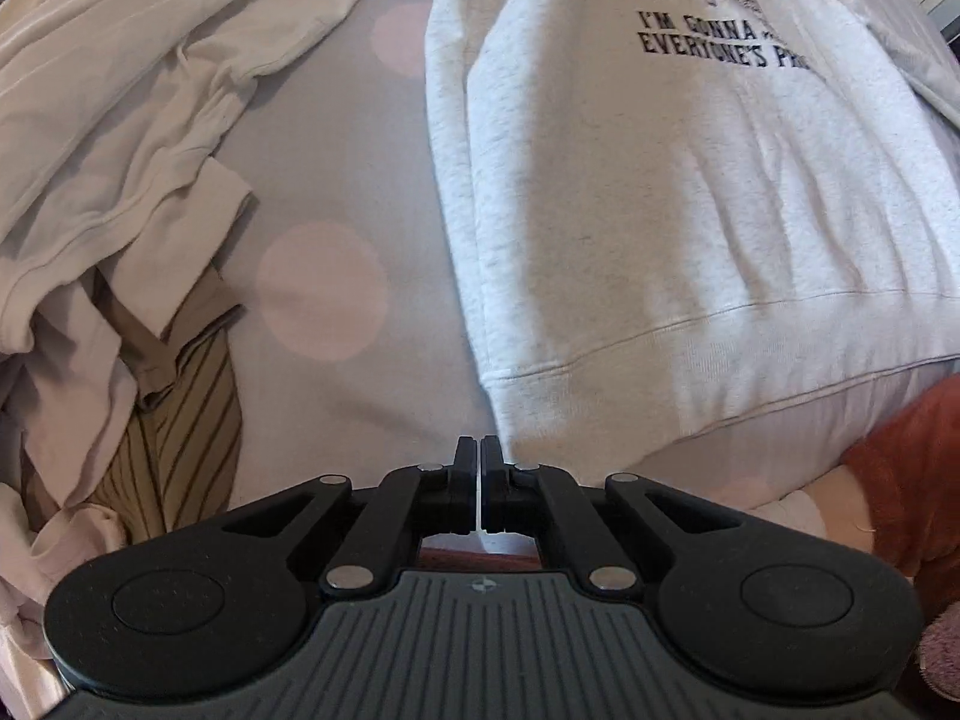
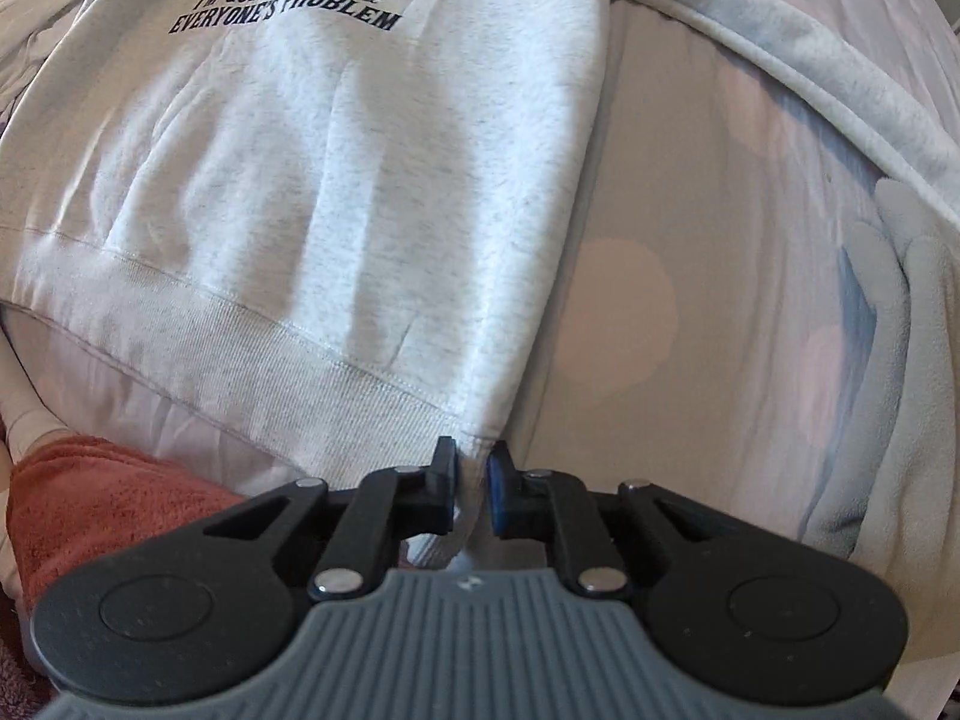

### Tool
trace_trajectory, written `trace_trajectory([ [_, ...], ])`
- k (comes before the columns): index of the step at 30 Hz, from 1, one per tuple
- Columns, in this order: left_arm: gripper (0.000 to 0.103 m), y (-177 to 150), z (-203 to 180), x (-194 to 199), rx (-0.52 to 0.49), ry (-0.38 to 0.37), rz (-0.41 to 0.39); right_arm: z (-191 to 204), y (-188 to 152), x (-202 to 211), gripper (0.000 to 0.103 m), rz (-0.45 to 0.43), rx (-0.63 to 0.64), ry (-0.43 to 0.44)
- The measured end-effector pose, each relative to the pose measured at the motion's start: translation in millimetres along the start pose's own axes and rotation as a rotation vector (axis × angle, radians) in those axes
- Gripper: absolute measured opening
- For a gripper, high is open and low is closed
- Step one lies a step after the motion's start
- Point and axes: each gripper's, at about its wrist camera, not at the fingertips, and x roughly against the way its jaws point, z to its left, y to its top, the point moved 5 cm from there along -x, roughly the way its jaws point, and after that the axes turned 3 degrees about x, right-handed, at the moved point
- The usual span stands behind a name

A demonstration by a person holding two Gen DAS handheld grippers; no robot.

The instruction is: Fold clothes

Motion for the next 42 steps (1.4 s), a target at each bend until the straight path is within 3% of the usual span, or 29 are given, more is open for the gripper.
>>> trace_trajectory([
  [3, 0.000, -3, -12, 19, -0.074, -0.034, -0.076, 3, 2, 19, 0.032, -0.052, 0.056, -0.053],
  [10, 0.012, 21, -51, 44, -0.198, -0.068, -0.222, 27, 28, 66, 0.034, -0.314, 0.058, -0.071],
  [14, 0.013, 54, -45, 61, -0.174, -0.059, -0.335, 55, 58, 57, 0.039, -0.465, 0.033, -0.112],
  [20, 0.014, 111, -1, 76, -0.104, 0.033, -0.447, 66, 87, 26, 0.040, -0.583, -0.081, -0.156],
  [23, 0.021, 142, 25, 76, -0.056, 0.079, -0.492, 64, 99, 15, 0.044, -0.634, -0.121, -0.192],
  [27, 0.025, 187, 55, 58, -0.004, 0.121, -0.512, 60, 112, 2, 0.051, -0.695, -0.141, -0.222],
  [32, 0.025, 245, 92, 26, 0.028, 0.184, -0.506, 56, 119, -15, 0.052, -0.750, -0.128, -0.288],
  [39, 0.028, 285, 109, -17, 0.043, 0.221, -0.497, 50, 130, -27, 0.053, -0.816, -0.117, -0.280],
  [42, 0.025, 302, 116, -35, 0.049, 0.236, -0.493, 46, 136, -35, 0.054, -0.802, -0.127, -0.280],
])
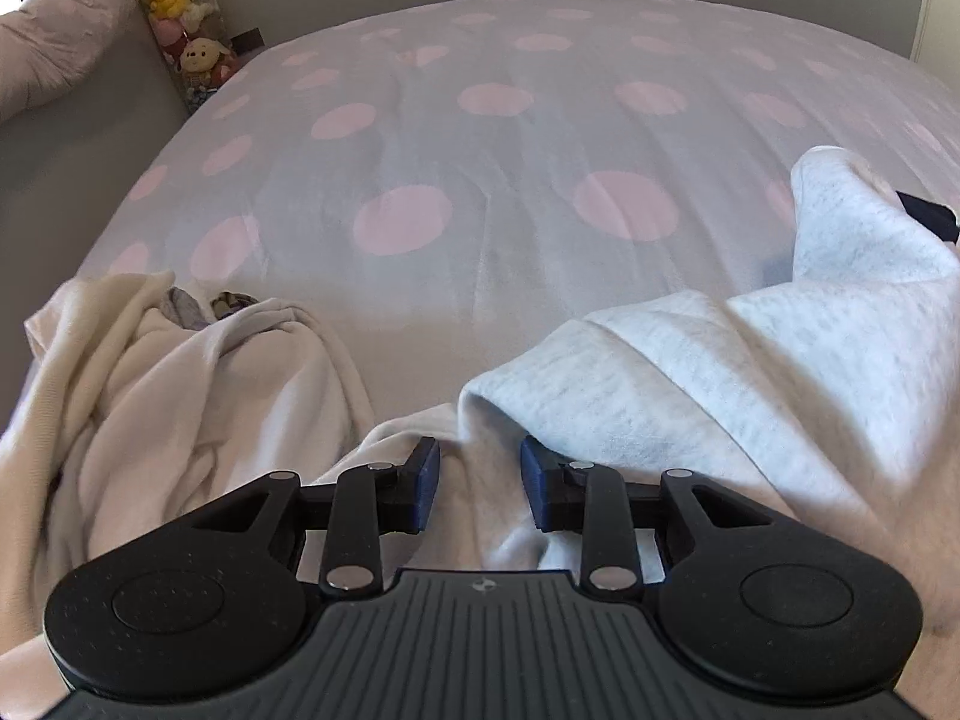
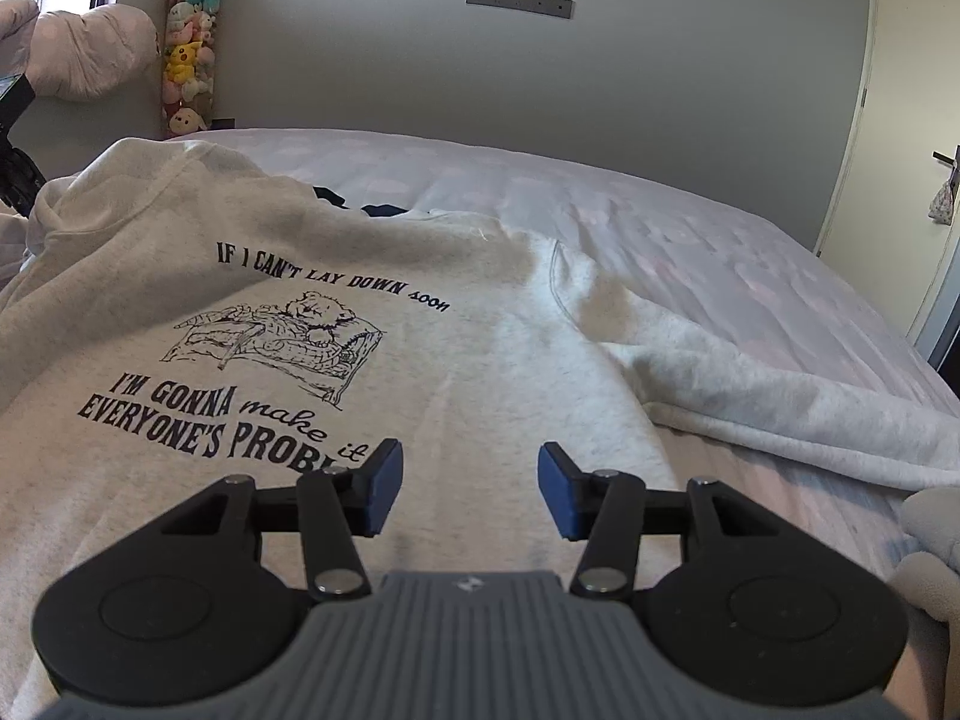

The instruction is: Fold clothes

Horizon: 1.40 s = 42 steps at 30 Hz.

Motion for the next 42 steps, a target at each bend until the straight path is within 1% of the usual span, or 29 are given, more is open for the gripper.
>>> trace_trajectory([
  [1, 0.023, 2, 0, -8, 0.001, 0.005, 0.001, 0, -1, -3, 0.054, 0.008, -0.003, -0.003],
  [2, 0.016, 4, 1, -17, 0.001, 0.011, 0.003, -1, -2, -7, 0.054, 0.016, -0.007, -0.007],
  [3, 0.010, 4, 1, -15, -0.006, 0.020, -0.008, -1, -1, -8, 0.054, 0.015, -0.009, -0.008],
  [5, 0.006, 4, 3, -2, 0.001, 0.001, -0.044, -1, -1, -9, 0.054, 0.010, -0.011, -0.005],
  [6, 0.003, 5, 2, 12, -0.009, -0.007, -0.071, 0, -1, -9, 0.054, 0.005, -0.011, -0.002],
  [8, 0.003, 9, -2, 43, -0.036, -0.024, -0.138, 0, -2, -6, 0.054, 0.006, -0.011, -0.001],
  [12, 0.002, 12, -27, 120, -0.095, -0.101, -0.274, -3, -1, -1, 0.054, 0.001, -0.037, -0.005],
  [16, 0.002, -7, -79, 183, -0.219, -0.187, -0.343, -7, -2, 3, 0.054, 0.019, -0.043, -0.018],
  [17, 0.002, -14, -92, 192, -0.246, -0.208, -0.345, -7, -3, 3, 0.054, 0.032, -0.041, -0.021],
  [20, 0.002, -42, -142, 207, -0.341, -0.267, -0.333, -11, -6, 4, 0.054, 0.055, -0.048, -0.020],
  [22, 0.002, -62, -169, 204, -0.374, -0.294, -0.298, -13, -8, 5, 0.054, 0.060, -0.061, -0.015],
  [23, 0.002, -68, -174, 201, -0.369, -0.299, -0.280, -15, -9, 5, 0.054, 0.063, -0.068, -0.013],
  [32, 0.003, -124, -201, 176, -0.295, -0.335, -0.123, -29, -15, 4, 0.054, 0.070, -0.165, 0.025],
  [34, 0.006, -136, -207, 171, -0.278, -0.343, -0.088, -31, -15, 4, 0.054, 0.068, -0.180, 0.034],
  [35, 0.009, -142, -210, 168, -0.270, -0.347, -0.071, -31, -14, 5, 0.054, 0.065, -0.186, 0.039],
  [36, 0.015, -148, -214, 166, -0.262, -0.351, -0.053, -32, -14, 5, 0.054, 0.061, -0.192, 0.043],
  [37, 0.017, -154, -217, 163, -0.253, -0.355, -0.036, -32, -13, 6, 0.054, 0.059, -0.195, 0.046],
  [38, 0.019, -155, -212, 167, -0.250, -0.348, -0.039, -33, -13, 7, 0.054, 0.057, -0.198, 0.048],
  [41, 0.020, -155, -192, 184, -0.241, -0.322, -0.060, -33, -12, 8, 0.054, 0.050, -0.206, 0.057],
  [42, 0.020, -151, -184, 186, -0.234, -0.295, -0.075, -33, -12, 9, 0.054, 0.048, -0.209, 0.059],
])
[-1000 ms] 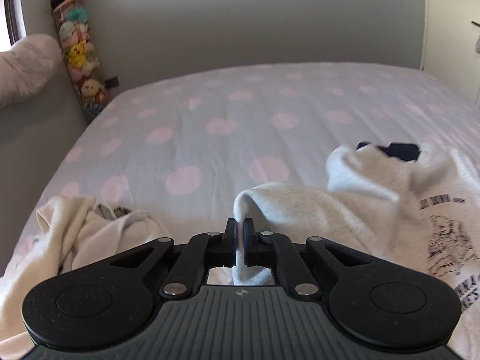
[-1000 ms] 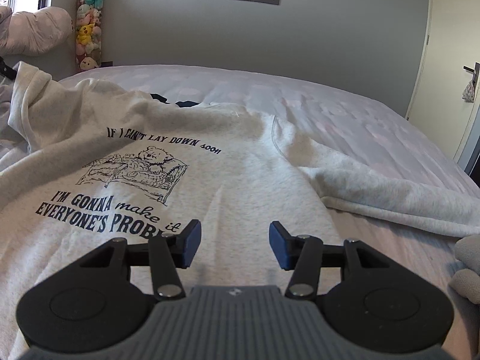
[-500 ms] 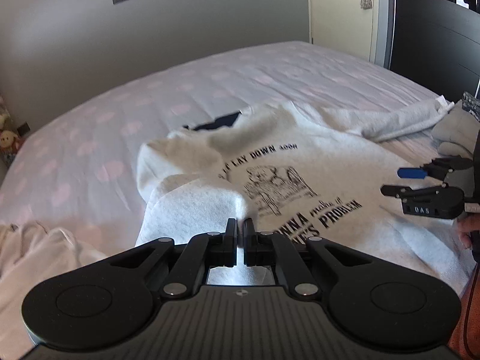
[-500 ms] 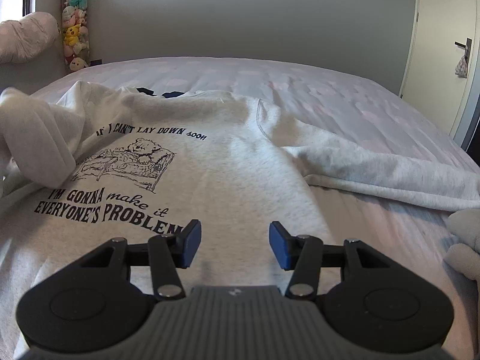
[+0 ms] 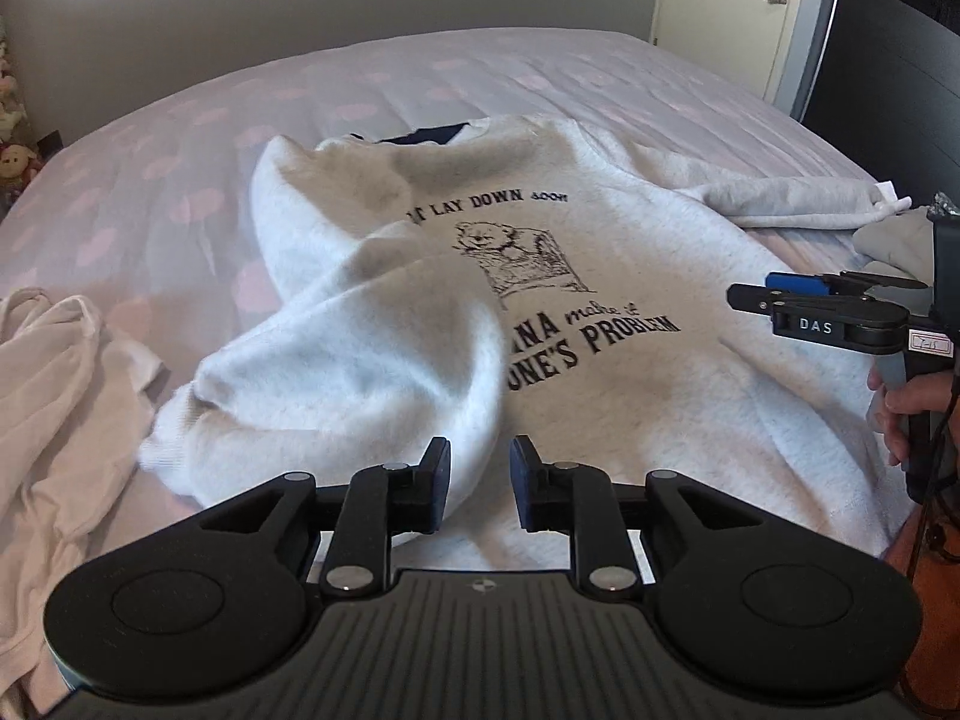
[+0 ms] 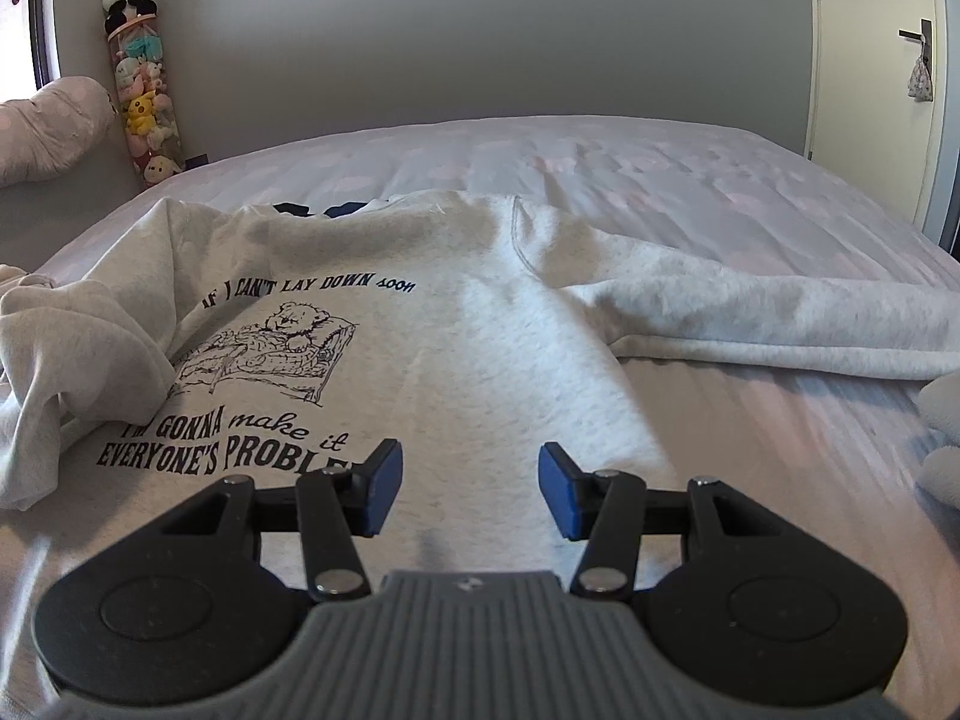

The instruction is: Fold clothes

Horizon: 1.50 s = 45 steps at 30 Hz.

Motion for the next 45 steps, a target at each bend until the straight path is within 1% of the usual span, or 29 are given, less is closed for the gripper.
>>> trace_trajectory([
  [4, 0.020, 10, 45, 6, 0.053, 0.125, -0.019, 0, 1, 3, 0.054, -0.008, -0.011, 0.012],
  [5, 0.020, 14, 57, 6, 0.074, 0.150, -0.024, -1, 2, 3, 0.054, -0.010, -0.014, 0.015],
  [6, 0.023, 18, 68, 1, 0.083, 0.155, -0.016, -1, 2, 3, 0.054, -0.009, -0.013, 0.014],
  [7, 0.026, 22, 78, -4, 0.089, 0.158, -0.006, 0, 2, 2, 0.054, -0.007, -0.011, 0.012],
  [9, 0.046, 30, 99, -16, 0.100, 0.162, 0.015, 0, 1, 1, 0.054, -0.004, -0.008, 0.010],
  [11, 0.052, 36, 115, -31, 0.101, 0.160, 0.050, 0, 1, 0, 0.054, -0.001, -0.006, 0.007],
  [13, 0.054, 33, 130, -53, 0.118, 0.178, 0.125, 0, 1, -2, 0.054, 0.003, -0.003, 0.005],
  [15, 0.055, 23, 142, -72, 0.171, 0.158, 0.183, 0, 0, -3, 0.054, 0.006, 0.000, 0.002],
  [18, 0.056, 13, 152, -88, 0.276, 0.103, 0.197, 3, 0, -9, 0.054, 0.012, 0.014, 0.003],
  [19, 0.055, 10, 152, -91, 0.297, 0.087, 0.196, 4, 0, -11, 0.054, 0.017, 0.020, 0.002],
  [20, 0.049, 7, 151, -93, 0.315, 0.072, 0.196, 5, -1, -13, 0.054, 0.022, 0.026, 0.001],
  [21, 0.038, 7, 147, -94, 0.307, 0.063, 0.191, 6, -2, -16, 0.054, 0.027, 0.031, 0.000],
  [22, 0.033, 7, 142, -94, 0.294, 0.055, 0.184, 6, -2, -18, 0.054, 0.032, 0.033, -0.002],
  [23, 0.024, 7, 138, -95, 0.281, 0.047, 0.178, 6, -2, -20, 0.054, 0.036, 0.034, -0.004],
  [24, 0.018, 9, 133, -92, 0.263, 0.056, 0.165, 5, -2, -20, 0.054, 0.035, 0.032, -0.006],
  [27, 0.014, 18, 123, -68, 0.224, 0.071, 0.076, 4, -3, -21, 0.054, 0.035, 0.025, -0.009],
  [30, 0.013, 31, 107, -22, 0.184, 0.077, -0.054, 2, -4, -20, 0.054, 0.037, 0.013, -0.010],
  [32, 0.012, 41, 87, 11, 0.138, 0.060, -0.138, 2, -3, -18, 0.054, 0.032, 0.008, -0.011],
  [35, 0.012, 42, 51, 54, 0.066, -0.001, -0.217, 1, -3, -15, 0.054, 0.025, 0.003, -0.014],
  [39, 0.012, 25, -4, 76, -0.018, -0.101, -0.201, -4, -2, -9, 0.054, 0.011, -0.012, -0.029],
  [43, 0.011, 3, -39, 62, -0.039, -0.148, -0.140, -9, -1, 2, 0.054, -0.016, -0.027, -0.043],
  [45, 0.008, -8, -56, 55, -0.048, -0.170, -0.109, -12, 0, 8, 0.054, -0.029, -0.036, -0.043],
])
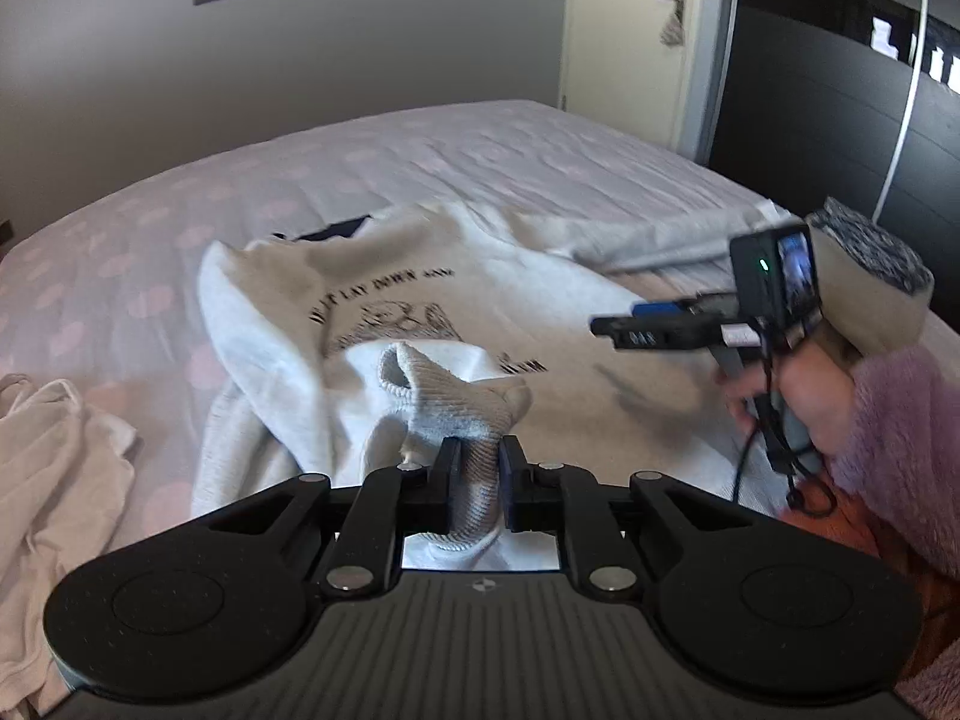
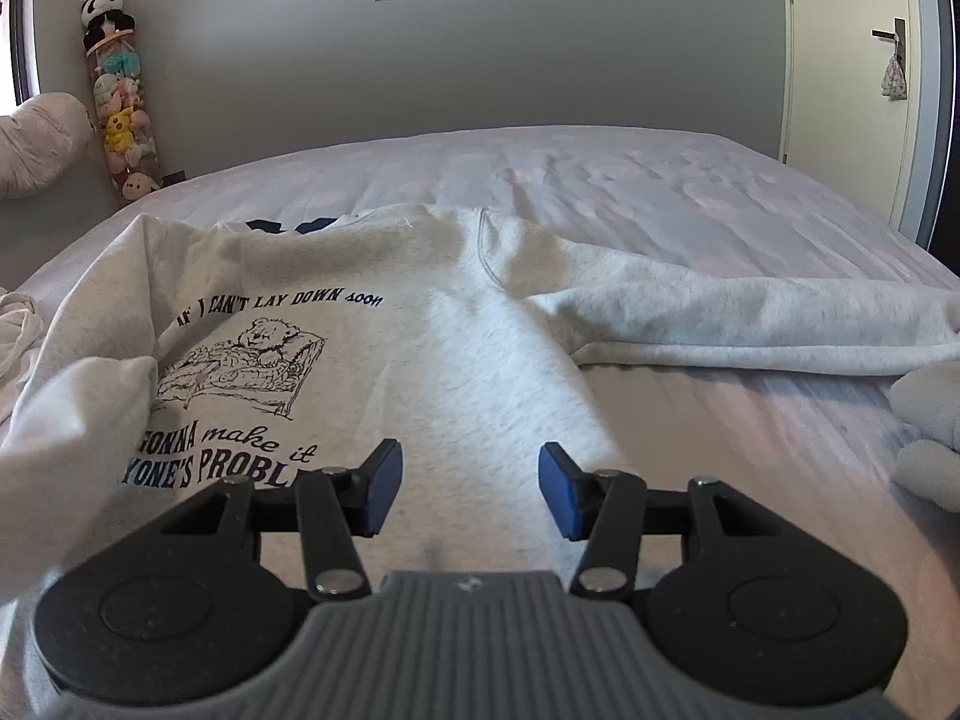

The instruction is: Fold clothes

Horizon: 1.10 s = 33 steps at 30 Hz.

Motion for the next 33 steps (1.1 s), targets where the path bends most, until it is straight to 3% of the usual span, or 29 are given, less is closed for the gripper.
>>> trace_trajectory([
  [6, 0.008, -34, -49, -26, -0.016, -0.069, 0.094, -12, 2, 24, 0.055, -0.052, -0.048, 0.003],
  [10, 0.009, -43, -39, -30, 0.134, -0.042, 0.113, -21, 4, 41, 0.062, -0.091, -0.093, 0.004],
  [13, 0.021, -50, -31, -32, 0.251, -0.019, 0.125, -22, 5, 46, 0.066, -0.104, -0.102, 0.005],
  [15, 0.040, -54, -25, -33, 0.329, -0.004, 0.133, -22, 5, 47, 0.066, -0.106, -0.104, 0.008],
  [20, 0.047, -65, -11, -37, 0.525, 0.035, 0.152, -23, 5, 50, 0.067, -0.109, -0.109, 0.015],
  [22, 0.051, -71, -12, -46, 0.560, 0.032, 0.182, -23, 5, 52, 0.067, -0.111, -0.111, 0.018],
  [25, 0.050, -80, -14, -58, 0.585, 0.027, 0.225, -23, 5, 53, 0.067, -0.113, -0.114, 0.023],
  [29, 0.016, -85, -10, -65, 0.593, 0.030, 0.234, -22, 3, 51, 0.067, -0.100, -0.110, 0.019],
  [33, 0.011, -74, 1, -49, 0.586, 0.029, 0.185, -23, 1, 47, 0.068, -0.077, -0.107, 0.006],
])
